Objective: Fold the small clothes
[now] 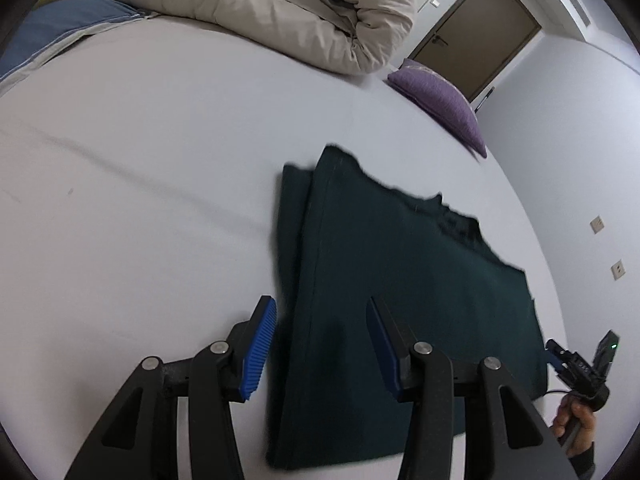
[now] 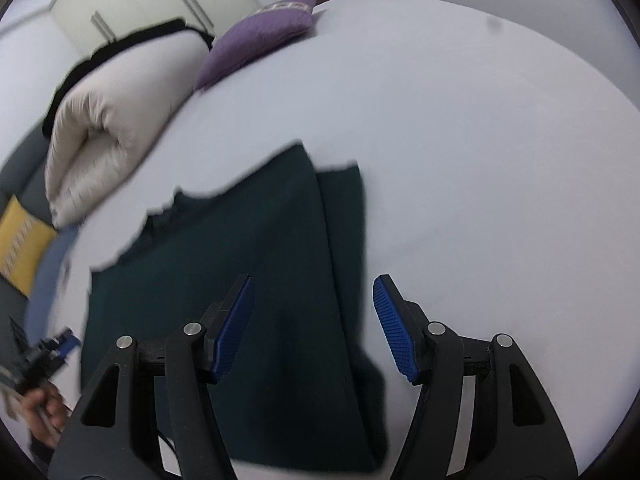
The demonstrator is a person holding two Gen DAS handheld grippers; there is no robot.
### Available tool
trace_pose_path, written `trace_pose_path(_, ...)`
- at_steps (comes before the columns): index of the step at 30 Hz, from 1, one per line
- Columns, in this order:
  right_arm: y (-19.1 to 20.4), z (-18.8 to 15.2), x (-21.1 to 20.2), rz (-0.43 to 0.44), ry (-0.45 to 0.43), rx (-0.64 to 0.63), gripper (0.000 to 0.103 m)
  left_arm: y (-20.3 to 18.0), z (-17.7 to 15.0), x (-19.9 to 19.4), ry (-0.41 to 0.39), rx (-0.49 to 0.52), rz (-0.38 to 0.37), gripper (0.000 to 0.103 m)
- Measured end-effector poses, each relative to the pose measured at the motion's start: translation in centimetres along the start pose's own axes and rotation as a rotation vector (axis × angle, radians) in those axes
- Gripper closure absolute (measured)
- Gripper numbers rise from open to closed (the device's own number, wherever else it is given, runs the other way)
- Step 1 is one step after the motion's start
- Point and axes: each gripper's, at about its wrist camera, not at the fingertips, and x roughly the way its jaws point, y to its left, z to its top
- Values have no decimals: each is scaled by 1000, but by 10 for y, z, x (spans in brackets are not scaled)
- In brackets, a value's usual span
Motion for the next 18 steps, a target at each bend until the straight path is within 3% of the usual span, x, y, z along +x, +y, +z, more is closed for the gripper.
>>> trace_pose_path(6,13,-39,-19,-45,-46,-94,43,4,-28,1,16,35,38,54)
trace_pose_path(9,6,-65,-22,-93,-2,-143,53,4,-37,-3,5,62,49,63)
trace_pose_path(14,-5,-82,-41,-98,-17,-135,75,1,-43,-6,-7,79,69,63)
trace_pose_path(17,-7,-85,-48,-93,-28,-126,77,-1,-45,-7,-11,93,79,65)
trace_pose_path(18,-9,-87,-50,-92,-32,-124,77,-2,-46,-5,-11,97,81,74)
